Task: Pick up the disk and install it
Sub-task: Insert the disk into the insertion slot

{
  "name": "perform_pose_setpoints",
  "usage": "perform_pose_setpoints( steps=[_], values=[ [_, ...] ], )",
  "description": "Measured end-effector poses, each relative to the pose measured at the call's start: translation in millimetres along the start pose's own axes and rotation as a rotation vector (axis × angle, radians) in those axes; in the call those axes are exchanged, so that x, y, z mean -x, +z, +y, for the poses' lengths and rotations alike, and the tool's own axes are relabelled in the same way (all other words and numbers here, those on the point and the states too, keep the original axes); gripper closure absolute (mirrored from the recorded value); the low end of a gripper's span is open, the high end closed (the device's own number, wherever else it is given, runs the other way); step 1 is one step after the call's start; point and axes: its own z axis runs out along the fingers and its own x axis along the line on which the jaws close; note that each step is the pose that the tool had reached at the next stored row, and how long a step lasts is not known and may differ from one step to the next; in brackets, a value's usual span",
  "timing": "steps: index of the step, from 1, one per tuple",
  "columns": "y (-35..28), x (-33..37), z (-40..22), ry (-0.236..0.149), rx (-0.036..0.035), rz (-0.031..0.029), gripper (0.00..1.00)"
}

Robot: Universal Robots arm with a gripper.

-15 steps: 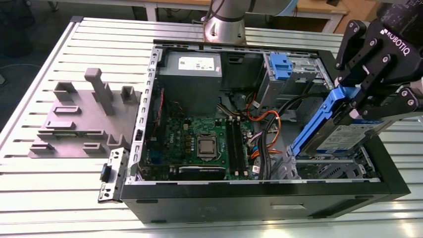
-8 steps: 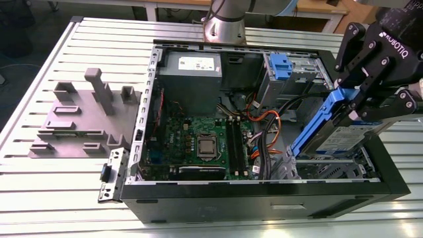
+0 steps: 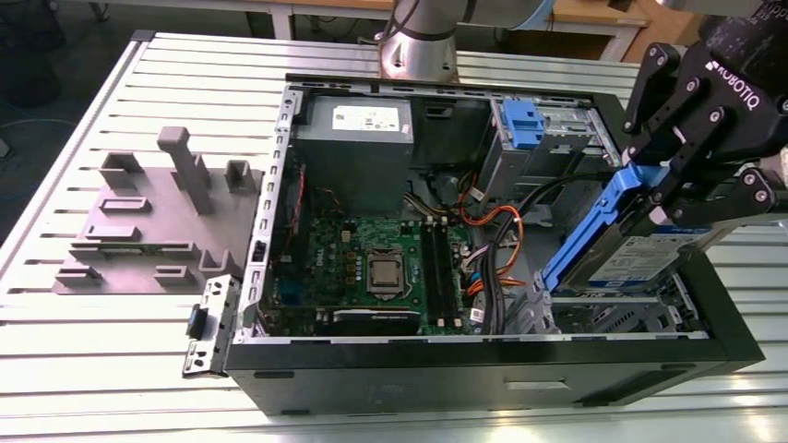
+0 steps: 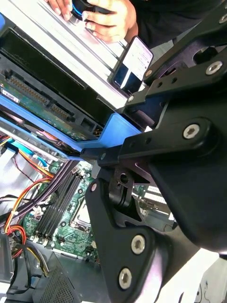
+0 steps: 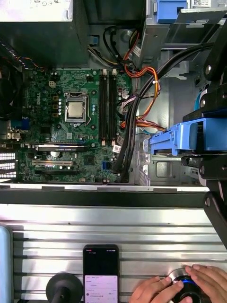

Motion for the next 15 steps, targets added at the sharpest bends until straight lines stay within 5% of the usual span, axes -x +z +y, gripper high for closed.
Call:
perform_pose_setpoints(
  steps=[7, 15],
  values=[
    [0.7, 0.1, -0.1, 0.000, -0.0004, -0.0003, 0.56],
    [10.4, 0.0, -0.4, 0.000, -0.0185, -0.0001, 0.64]
  ],
)
